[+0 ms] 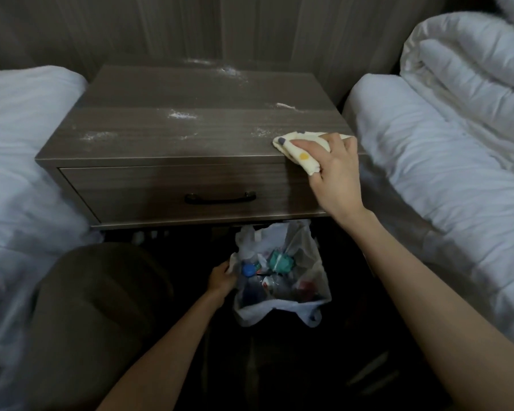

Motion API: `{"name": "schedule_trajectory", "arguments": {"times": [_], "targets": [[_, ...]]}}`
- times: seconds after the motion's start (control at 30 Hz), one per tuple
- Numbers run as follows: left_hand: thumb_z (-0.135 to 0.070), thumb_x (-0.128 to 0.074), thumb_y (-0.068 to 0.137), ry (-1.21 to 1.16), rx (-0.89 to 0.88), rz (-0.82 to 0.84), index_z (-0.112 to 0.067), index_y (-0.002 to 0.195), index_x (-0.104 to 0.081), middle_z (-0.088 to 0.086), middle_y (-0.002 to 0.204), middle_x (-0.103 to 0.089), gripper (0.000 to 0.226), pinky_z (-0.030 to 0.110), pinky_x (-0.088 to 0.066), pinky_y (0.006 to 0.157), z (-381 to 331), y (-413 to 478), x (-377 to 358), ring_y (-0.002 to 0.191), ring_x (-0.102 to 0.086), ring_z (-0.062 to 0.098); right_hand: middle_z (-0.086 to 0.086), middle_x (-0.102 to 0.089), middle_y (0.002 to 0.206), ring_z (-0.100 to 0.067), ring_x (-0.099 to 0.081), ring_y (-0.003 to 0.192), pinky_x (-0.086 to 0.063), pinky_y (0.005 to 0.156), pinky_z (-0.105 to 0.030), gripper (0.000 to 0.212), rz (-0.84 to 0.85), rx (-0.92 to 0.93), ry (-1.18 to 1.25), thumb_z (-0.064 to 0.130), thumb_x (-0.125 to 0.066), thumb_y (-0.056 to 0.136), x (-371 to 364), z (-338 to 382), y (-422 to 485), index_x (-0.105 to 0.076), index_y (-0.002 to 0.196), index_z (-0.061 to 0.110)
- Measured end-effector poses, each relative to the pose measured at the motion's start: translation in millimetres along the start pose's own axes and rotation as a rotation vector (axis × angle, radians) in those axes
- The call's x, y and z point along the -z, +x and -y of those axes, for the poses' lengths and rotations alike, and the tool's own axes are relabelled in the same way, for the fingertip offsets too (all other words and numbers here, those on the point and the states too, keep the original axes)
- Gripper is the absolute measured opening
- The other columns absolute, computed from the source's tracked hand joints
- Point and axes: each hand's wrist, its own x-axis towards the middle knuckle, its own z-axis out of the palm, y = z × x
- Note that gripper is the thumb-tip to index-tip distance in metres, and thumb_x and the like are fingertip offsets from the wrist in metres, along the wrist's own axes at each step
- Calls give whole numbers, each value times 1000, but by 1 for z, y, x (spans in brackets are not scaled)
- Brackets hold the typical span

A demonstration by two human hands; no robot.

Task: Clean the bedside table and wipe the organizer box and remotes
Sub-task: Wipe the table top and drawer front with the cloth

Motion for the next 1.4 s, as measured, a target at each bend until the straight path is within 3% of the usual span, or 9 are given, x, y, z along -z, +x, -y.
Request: {"name": "schedule_trajectory", "arguments": {"times": [0.27,0.37,0.47,0.57,0.67,0.8,0.9,1.0,1.4], "targets": [[-3,-60,92,-34,59,97,-3,140,-45,20,138,-51,51,32,-44,86,-5,1,-9,123,-52,35,-9,-53,116,-32,-40,99,-36,93,-42,61,78,19,19,10,-39,77,7,-3,2,-57,130,35],[-13,-67,88,120,17,191,-4,141,-43,15,140,-50,59,30,-45,89,-19,-8,-1,125,-51,31,-8,-50,116,-31,-39,100,-35,96,-41,63,109,31,111,8,-37,77,16,-4,4,-58,130,35],[-29,-66,89,514,-250,187,-13,145,-36,8,140,-49,65,32,-45,99,-52,-31,13,125,-51,26,-9,-49,119,-31,-41,102,-33,97,-35,60,-1,54,142,1,-43,80,33,-7,8,-60,128,32],[-36,-57,93,746,-654,178,-29,141,-43,-1,134,-55,51,32,-49,94,-98,-75,27,114,-56,16,-11,-50,120,-28,-39,102,-29,92,-27,61,-80,57,115,-1,-44,78,51,-12,22,-61,127,30],[-38,-53,95,763,-1032,-87,-32,133,-52,-7,128,-57,39,30,-49,92,-148,-115,40,109,-56,10,-10,-51,121,-30,-39,100,-35,90,-34,64,-95,8,65,4,-41,72,60,-20,50,-62,126,31],[-35,-48,95,783,-1303,-421,-23,121,-61,-2,120,-61,32,34,-44,90,-208,-109,59,109,-55,18,-8,-50,120,-33,-39,103,-39,87,-43,60,-21,-80,-14,4,-43,81,49,-34,95,-58,128,37],[-41,-41,93,940,-1274,-521,-21,119,-63,4,121,-62,40,39,-43,86,-232,-81,71,109,-57,24,-8,-47,124,-35,-37,109,-39,91,-48,56,56,-132,-26,4,-42,88,30,-47,128,-57,130,37],[-52,-28,95,1054,-1160,-514,-23,128,-57,6,133,-56,53,44,-41,97,-242,-57,78,122,-51,26,-9,-46,127,-35,-37,112,-38,92,-47,55,87,-138,-78,6,-42,89,8,-59,162,-55,131,39],[-59,-28,93,934,-1134,-408,-33,137,-51,-2,144,-49,56,51,-30,113,-252,-16,74,137,-39,24,-13,-43,131,-37,-36,122,-31,104,-47,50,227,-106,-171,13,-46,93,-109,-84,295,-51,137,35]]}}
